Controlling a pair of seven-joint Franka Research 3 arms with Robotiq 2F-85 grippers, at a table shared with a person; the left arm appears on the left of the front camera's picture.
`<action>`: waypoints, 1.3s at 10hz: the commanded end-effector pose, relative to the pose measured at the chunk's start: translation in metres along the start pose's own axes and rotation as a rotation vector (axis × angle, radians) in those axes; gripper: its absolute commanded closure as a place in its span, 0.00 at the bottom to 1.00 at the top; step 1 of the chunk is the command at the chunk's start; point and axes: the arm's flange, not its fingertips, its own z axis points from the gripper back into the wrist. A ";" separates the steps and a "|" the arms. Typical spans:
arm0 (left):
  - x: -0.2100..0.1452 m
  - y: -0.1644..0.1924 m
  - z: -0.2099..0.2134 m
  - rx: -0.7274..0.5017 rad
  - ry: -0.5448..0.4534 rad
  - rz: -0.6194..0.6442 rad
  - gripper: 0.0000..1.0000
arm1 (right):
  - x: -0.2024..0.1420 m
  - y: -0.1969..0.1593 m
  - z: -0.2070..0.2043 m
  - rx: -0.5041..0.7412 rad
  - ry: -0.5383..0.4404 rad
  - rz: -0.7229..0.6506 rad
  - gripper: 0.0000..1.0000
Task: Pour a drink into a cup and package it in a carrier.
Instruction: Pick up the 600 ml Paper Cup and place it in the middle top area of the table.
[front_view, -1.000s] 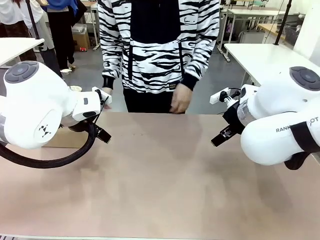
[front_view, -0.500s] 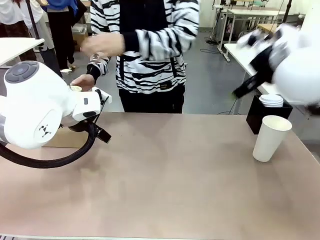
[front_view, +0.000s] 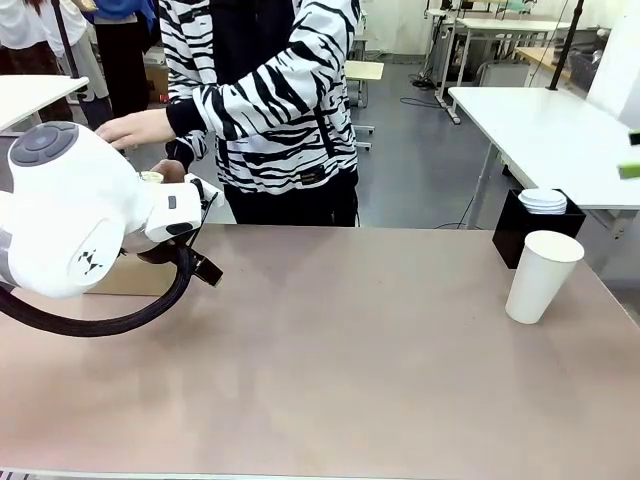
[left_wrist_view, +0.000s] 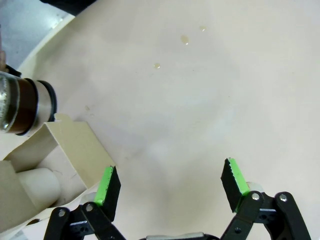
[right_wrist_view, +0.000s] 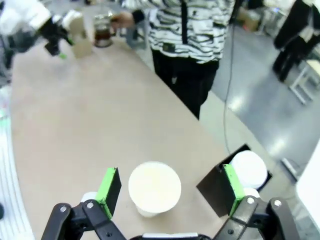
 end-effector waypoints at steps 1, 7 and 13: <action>0.000 0.000 0.000 0.000 -0.001 0.000 0.00 | -0.036 -0.013 -0.027 0.015 -0.049 0.024 0.00; 0.000 0.000 0.000 0.000 -0.001 0.000 0.00 | -0.001 0.000 -0.005 0.002 -0.007 0.018 0.00; 0.000 0.000 0.000 0.000 -0.001 0.000 0.00 | -0.150 -0.008 -0.031 0.113 -0.303 -0.070 0.00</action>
